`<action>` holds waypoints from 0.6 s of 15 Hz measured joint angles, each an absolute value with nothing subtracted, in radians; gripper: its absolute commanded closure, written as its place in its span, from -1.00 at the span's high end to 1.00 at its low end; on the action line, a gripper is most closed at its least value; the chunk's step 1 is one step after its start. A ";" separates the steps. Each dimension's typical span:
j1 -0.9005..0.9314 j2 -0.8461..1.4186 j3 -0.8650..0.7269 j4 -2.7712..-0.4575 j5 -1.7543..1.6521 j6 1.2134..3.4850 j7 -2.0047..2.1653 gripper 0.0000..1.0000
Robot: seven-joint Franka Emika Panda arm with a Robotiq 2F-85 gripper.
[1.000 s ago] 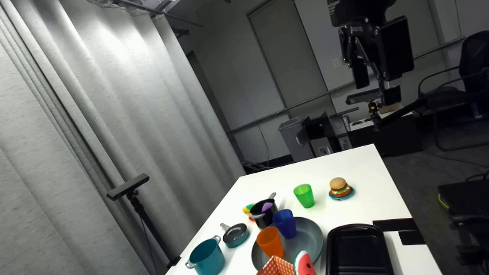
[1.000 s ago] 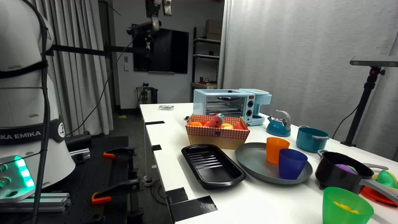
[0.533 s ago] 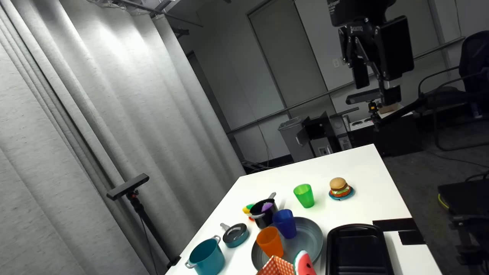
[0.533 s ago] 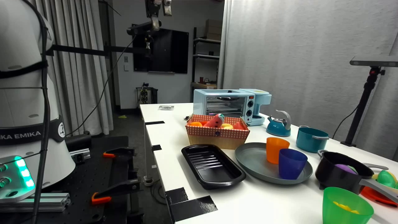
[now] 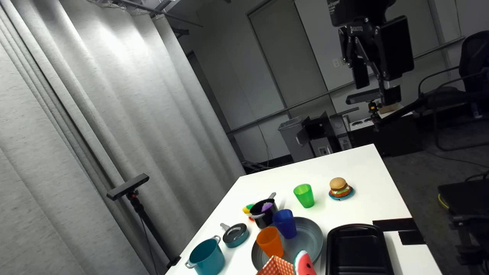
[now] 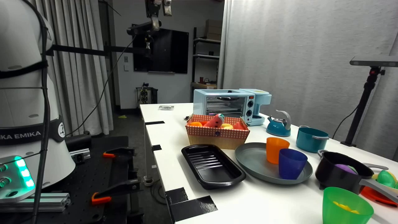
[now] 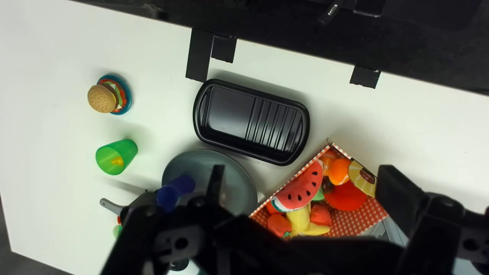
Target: Remove the orange from the basket and place it inside the orange cup
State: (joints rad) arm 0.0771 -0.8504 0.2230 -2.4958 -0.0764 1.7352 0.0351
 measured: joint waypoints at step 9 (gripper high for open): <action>0.093 -0.791 0.213 -2.524 -0.070 1.742 0.034 1.00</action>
State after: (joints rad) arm 0.0933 -0.7909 0.2127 -2.5240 -0.0698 1.7419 0.0339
